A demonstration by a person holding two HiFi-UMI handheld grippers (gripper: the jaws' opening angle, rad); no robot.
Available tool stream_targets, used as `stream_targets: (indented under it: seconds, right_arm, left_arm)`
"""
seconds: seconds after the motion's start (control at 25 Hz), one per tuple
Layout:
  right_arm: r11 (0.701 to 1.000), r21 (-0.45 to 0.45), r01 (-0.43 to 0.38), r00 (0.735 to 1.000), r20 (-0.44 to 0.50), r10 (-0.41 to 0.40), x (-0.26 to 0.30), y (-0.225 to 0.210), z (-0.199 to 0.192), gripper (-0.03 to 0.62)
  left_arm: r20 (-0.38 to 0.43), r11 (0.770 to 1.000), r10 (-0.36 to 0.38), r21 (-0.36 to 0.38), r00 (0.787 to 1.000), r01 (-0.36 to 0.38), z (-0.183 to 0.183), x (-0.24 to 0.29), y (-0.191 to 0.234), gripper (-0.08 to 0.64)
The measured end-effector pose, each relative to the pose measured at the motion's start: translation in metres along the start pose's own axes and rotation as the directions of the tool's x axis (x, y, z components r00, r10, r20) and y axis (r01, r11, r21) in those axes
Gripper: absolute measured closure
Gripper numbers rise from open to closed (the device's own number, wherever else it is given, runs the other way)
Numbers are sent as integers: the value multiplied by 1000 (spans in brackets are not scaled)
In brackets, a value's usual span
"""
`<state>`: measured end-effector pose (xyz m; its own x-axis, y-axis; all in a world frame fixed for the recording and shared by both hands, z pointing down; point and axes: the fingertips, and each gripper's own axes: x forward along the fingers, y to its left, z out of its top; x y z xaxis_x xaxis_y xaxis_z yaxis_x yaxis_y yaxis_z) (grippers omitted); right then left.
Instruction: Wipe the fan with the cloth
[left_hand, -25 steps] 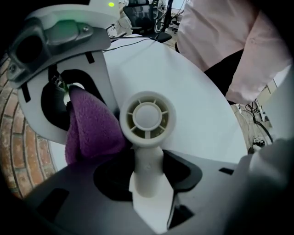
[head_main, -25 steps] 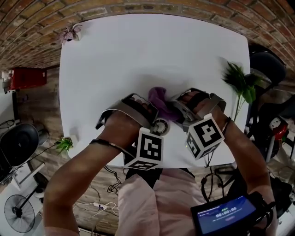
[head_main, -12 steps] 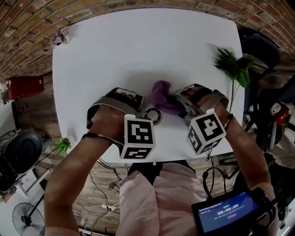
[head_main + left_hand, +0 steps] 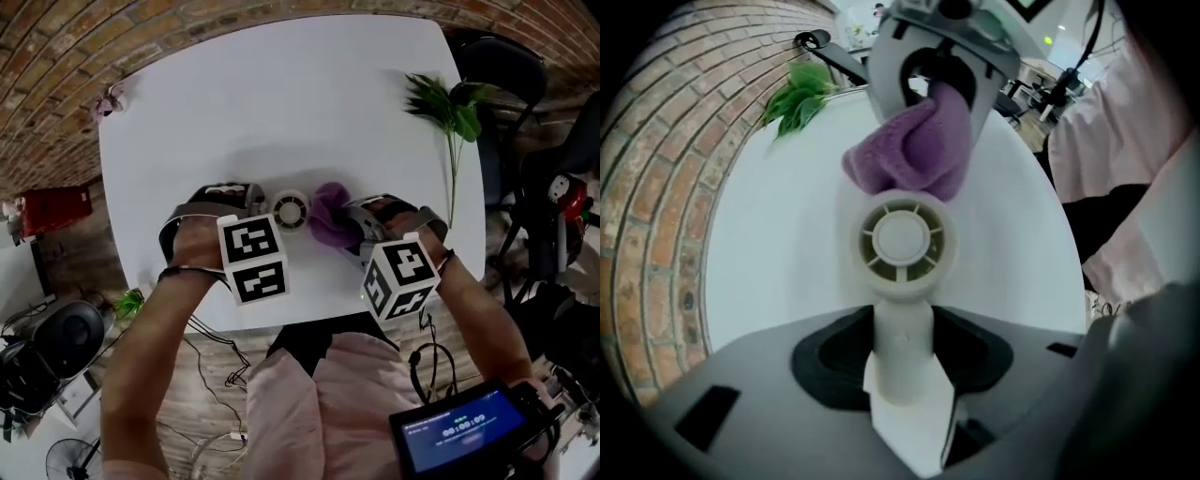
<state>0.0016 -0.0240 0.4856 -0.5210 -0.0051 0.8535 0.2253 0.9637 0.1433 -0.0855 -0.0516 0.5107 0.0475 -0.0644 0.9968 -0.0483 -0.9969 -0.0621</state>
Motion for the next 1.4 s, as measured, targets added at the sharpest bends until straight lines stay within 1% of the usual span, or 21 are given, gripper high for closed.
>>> stream_targets:
  seconds: [0.08, 0.16, 0.24, 0.28, 0.36, 0.44, 0.56, 0.6, 0.64, 0.68, 0.8, 0.92, 1.0, 1.04, 1.08, 1.12, 1.16, 1.24, 1.32, 1.36, 1.4]
  right_arm:
    - [997, 66, -28, 999, 46, 25, 1, 17, 18, 502]
    - [988, 148, -53, 994, 103, 38, 1, 32, 31, 502]
    - [961, 268, -75, 986, 166, 31, -6, 41, 37, 500]
    - [934, 343, -97, 978, 205, 26, -13, 44, 39, 500]
    - [847, 499, -182, 955, 293, 33, -29, 51, 38, 498]
    - [725, 625, -290, 927, 371, 51, -42, 59, 28, 494]
    - [531, 757, -381, 903, 427, 40, -50, 64, 2, 478]
    - [486, 788, -378, 907, 421, 23, -51, 63, -8, 470]
    - [457, 815, -356, 917, 400, 2, -52, 60, -18, 455]
    - [443, 838, -320, 930, 366, -21, -53, 57, -29, 435]
    - [448, 878, -168, 965, 238, -106, -62, 45, -60, 359]
    - [422, 904, -62, 971, 154, -186, -76, 36, -87, 247]
    - [401, 916, -13, 967, 113, -229, -86, 34, -103, 205]
    - [402, 916, 11, 964, 98, -249, -92, 33, -109, 188]
    - [415, 909, 33, 960, 87, -266, -98, 33, -112, 177]
    - [444, 895, 53, 956, 83, -281, -105, 33, -113, 166]
    - [485, 871, 72, 954, 83, -290, -111, 32, -109, 152]
    - [590, 800, 105, 953, 88, -289, -117, 31, -96, 131]
    - [681, 722, 120, 961, 89, -263, -112, 30, -78, 112]
    - [710, 695, 118, 966, 87, -245, -105, 30, -70, 103]
    - [724, 680, 114, 969, 83, -231, -98, 31, -64, 101]
  left_arm:
    - [-8, 996, -4, -87, 1000, 3, -7, -5, 1, 365]
    - [-3, 983, 1, -186, 1000, -1, -12, -6, 4, 365]
    - [36, 954, 18, -298, 999, -6, -15, -7, 7, 362]
    - [70, 932, 21, -361, 997, 6, -18, -9, 7, 359]
    - [146, 880, 6, -470, 989, 64, -27, -17, 2, 332]
    - [192, 841, -24, -527, 981, 124, -37, -22, -7, 301]
    - [195, 824, -96, -534, 976, 187, -46, -18, -22, 272]
    - [203, 822, -126, -526, 971, 217, -43, -17, -29, 265]
    - [226, 818, -156, -515, 961, 254, -35, -19, -37, 265]
    - [263, 811, -185, -504, 947, 299, -23, -22, -45, 265]
    - [406, 777, -236, -467, 883, 422, 26, -30, -66, 265]
    - [517, 755, -212, -452, 829, 475, 76, -30, -68, 261]
    - [562, 743, -186, -457, 806, 490, 101, -26, -63, 252]
    - [573, 741, -183, -454, 799, 495, 110, -25, -62, 250]
    - [579, 745, -187, -443, 794, 498, 116, -26, -63, 250]
    - [582, 756, -191, -426, 790, 497, 120, -31, -65, 249]
    - [585, 772, -190, -407, 789, 488, 121, -37, -67, 249]
    - [586, 820, -145, -380, 797, 429, 115, -58, -63, 250]
    - [575, 865, -44, -387, 817, 320, 101, -80, -46, 250]
    - [557, 878, 19, -406, 831, 252, 90, -88, -34, 248]
    - [527, 886, 80, -426, 846, 182, 79, -92, -22, 232]
